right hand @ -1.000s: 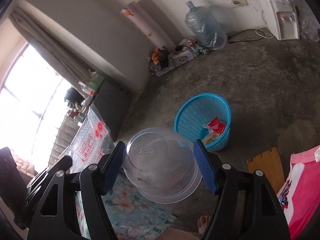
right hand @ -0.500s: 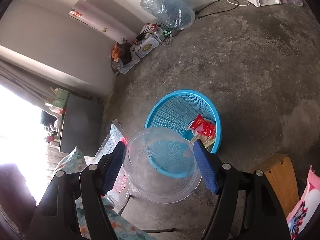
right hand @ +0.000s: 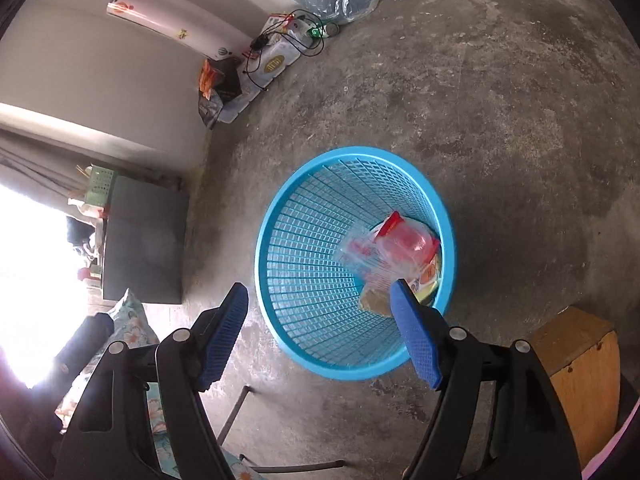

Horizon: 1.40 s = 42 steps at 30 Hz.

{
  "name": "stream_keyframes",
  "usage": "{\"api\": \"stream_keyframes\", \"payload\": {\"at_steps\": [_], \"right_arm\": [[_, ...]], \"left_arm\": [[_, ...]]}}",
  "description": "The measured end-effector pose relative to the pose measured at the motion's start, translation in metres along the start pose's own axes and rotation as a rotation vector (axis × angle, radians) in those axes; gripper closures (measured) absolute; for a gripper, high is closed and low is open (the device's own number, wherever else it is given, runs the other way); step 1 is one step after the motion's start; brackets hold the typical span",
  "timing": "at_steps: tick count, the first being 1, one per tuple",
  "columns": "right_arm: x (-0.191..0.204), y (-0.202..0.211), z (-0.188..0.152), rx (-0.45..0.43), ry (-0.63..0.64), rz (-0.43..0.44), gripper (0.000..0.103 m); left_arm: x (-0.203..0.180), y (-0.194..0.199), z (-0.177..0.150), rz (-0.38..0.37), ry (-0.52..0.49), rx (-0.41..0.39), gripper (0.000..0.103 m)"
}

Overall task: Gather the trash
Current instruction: 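Open both grippers to drop the bag and cup into the wastebasket, then move both tools back over the bed toward the medicine box and sponge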

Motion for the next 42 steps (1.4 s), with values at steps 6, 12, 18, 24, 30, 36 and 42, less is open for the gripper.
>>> {"api": "stream_keyframes", "payload": {"at_steps": [6,12,18,24,30,36,42], "right_arm": [[0.027,0.047,-0.020,-0.072,0.062,0.020,0.031],[0.085,0.105,-0.049,-0.150,0.235,-0.007,0.027],[0.155,0.161,-0.086,-0.229,0.457,-0.021,0.015],[0.210,0.197,-0.122,-0.273,0.620,-0.029,0.011],[0.260,0.223,-0.162,-0.308,0.778,-0.030,0.011],[0.296,0.238,-0.202,-0.321,0.895,0.047,0.011],[0.333,0.250,-0.235,-0.328,0.963,0.179,0.011]], "left_arm": [[-0.009,0.069,-0.006,-0.075,0.017,-0.072,0.059],[-0.017,0.168,-0.037,-0.147,0.029,-0.213,0.053],[-0.001,0.271,-0.085,-0.156,0.092,-0.353,0.043],[0.033,0.362,-0.141,-0.089,0.141,-0.498,0.037],[0.084,0.435,-0.202,0.029,0.208,-0.603,0.030],[0.141,0.502,-0.268,0.188,0.320,-0.701,0.028],[0.178,0.543,-0.327,0.313,0.404,-0.759,0.026]]}}
Point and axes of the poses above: each gripper's, at about its wrist camera, not at the fingertips, and y roughly against the way its jaws point, x to its left, z to its top, the point moved 7 cm from there along -y, roughly the way its jaws point, and after that the axes turned 9 degrees about y, right-handed, at the moved point
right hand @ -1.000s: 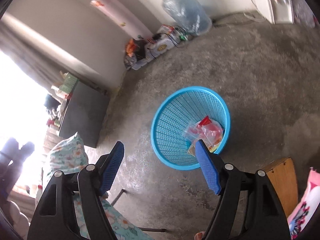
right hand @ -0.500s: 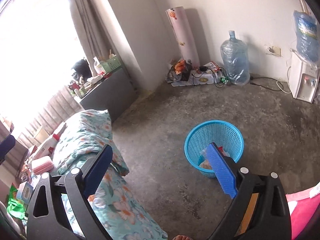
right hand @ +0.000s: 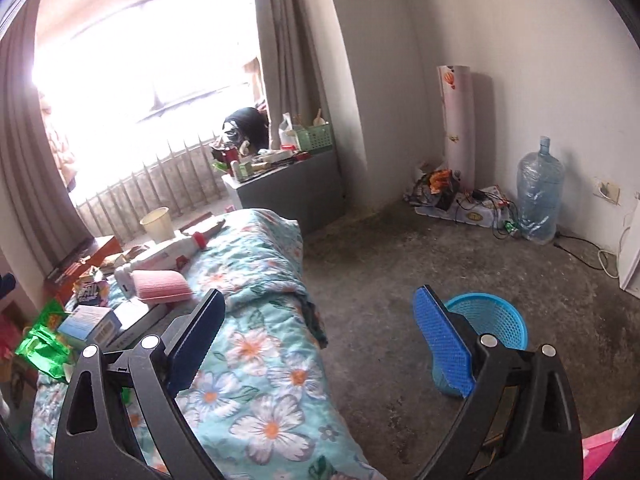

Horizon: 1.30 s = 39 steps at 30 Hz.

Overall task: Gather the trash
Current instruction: 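Move both tools back over the bed toward the medicine box and sponge, then grasp the white medicine box with the left gripper while the right grasps the pink sponge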

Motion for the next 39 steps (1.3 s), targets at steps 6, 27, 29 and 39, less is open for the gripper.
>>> {"api": "stream_keyframes", "payload": {"at_steps": [6,27,29,39], "right_arm": [[0.032,-0.001,0.003,0.018,-0.035,0.138,0.011],[0.103,-0.073,-0.013,0.287,-0.189,0.475,0.011],[0.115,-0.080,-0.013,0.311,-0.182,0.507,0.011],[0.144,-0.120,-0.017,0.500,-0.249,0.636,0.011]], "left_arm": [[0.035,0.007,-0.011,0.057,0.047,0.011,0.020],[0.078,-0.025,0.001,-0.075,-0.018,0.168,0.020],[0.077,-0.042,0.001,-0.118,-0.096,0.300,0.019],[0.069,-0.089,-0.017,-0.193,-0.634,0.553,0.019]]}}
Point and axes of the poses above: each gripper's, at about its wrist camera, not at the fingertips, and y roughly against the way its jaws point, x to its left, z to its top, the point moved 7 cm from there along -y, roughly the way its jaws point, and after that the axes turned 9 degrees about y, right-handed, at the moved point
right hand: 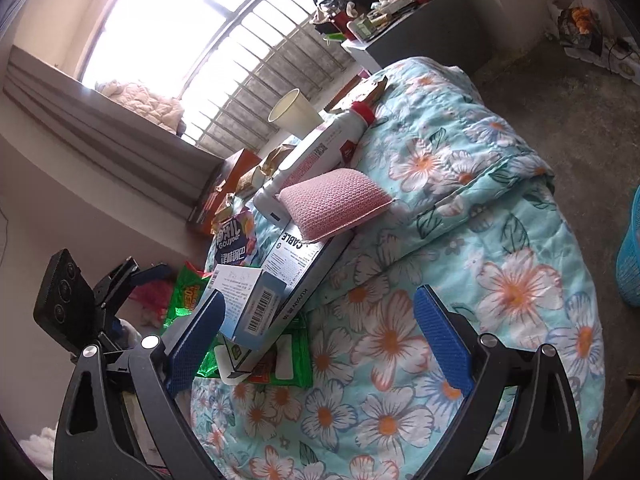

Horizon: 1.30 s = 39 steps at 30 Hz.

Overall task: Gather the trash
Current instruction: 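Grasp the white medicine box with the left gripper while the right grasps the pink sponge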

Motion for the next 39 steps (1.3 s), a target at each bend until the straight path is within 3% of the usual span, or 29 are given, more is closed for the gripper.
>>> {"api": "stream_keyframes", "payload": {"at_steps": [5,11,17,25,31,39], "right_arm": [[-0.004,-0.017,0.012,0.054,-0.035,0.023,0.011],[-0.013,-0.037,0.019,0.113,-0.117,0.088,0.011],[-0.040,-0.059,0.017,0.159,-0.345,0.174,0.011],[-0.057,-0.083,0.033,0.131,-0.499,0.229,0.011],[-0.064,-0.101,0.043,0.122,-0.573,0.258,0.023],[-0.074,-0.107,0.040,0.096,-0.611,0.248,0.057]], "left_arm": [[0.003,-0.023,-0.005,-0.109,-0.083,0.122,0.019],[0.012,-0.045,-0.003,-0.175,-0.084,0.221,0.019],[0.018,-0.060,0.003,-0.212,-0.042,0.239,0.019],[0.021,-0.065,0.008,-0.213,-0.046,0.246,0.019],[0.019,-0.073,0.006,-0.195,-0.065,0.270,0.019],[0.024,-0.080,0.002,-0.163,-0.043,0.311,0.022]]}}
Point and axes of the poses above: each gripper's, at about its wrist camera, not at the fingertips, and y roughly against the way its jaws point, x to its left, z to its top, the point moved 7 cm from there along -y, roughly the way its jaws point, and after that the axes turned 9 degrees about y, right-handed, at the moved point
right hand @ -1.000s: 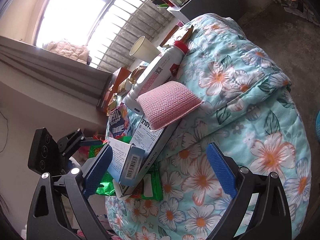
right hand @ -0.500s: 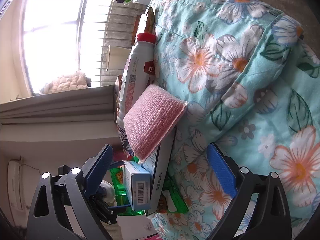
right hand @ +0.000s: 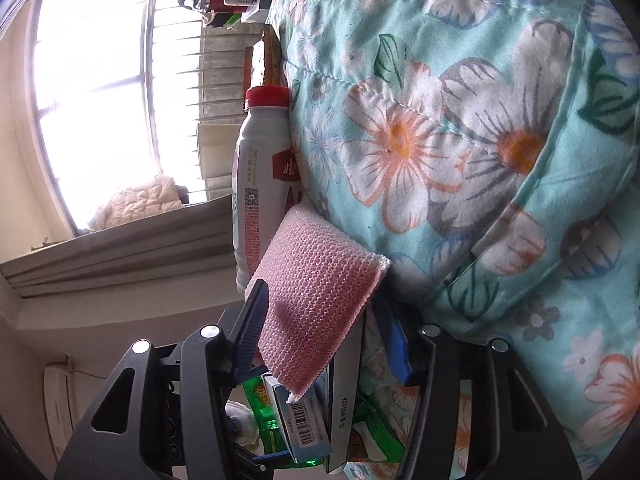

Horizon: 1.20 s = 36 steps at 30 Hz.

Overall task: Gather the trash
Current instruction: 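Grasp the white medicine box with the left gripper while the right grasps the pink sponge, then carry the medicine box and pink sponge in both grippers over the wastebasket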

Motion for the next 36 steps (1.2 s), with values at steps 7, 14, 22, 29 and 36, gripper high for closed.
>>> {"api": "stream_keyframes", "payload": {"at_steps": [7,14,22,29,36], "right_arm": [[-0.011,0.014,-0.006,-0.037,-0.025,0.036,0.066],[-0.022,0.044,-0.013,-0.072,-0.034,0.078,0.067],[-0.026,0.091,-0.031,-0.125,-0.039,0.136,0.069],[-0.043,0.134,-0.053,-0.180,-0.055,0.172,0.070],[-0.066,0.173,-0.085,-0.245,-0.081,0.220,0.070]], "left_arm": [[-0.004,-0.001,0.000,0.023,0.011,-0.002,0.024],[-0.014,0.004,0.001,0.062,0.005,-0.011,0.025],[-0.026,0.029,0.008,0.100,0.047,-0.101,0.025],[-0.041,0.055,0.017,0.101,0.166,-0.219,0.025],[-0.066,0.070,0.021,0.055,0.308,-0.305,0.025]]}}
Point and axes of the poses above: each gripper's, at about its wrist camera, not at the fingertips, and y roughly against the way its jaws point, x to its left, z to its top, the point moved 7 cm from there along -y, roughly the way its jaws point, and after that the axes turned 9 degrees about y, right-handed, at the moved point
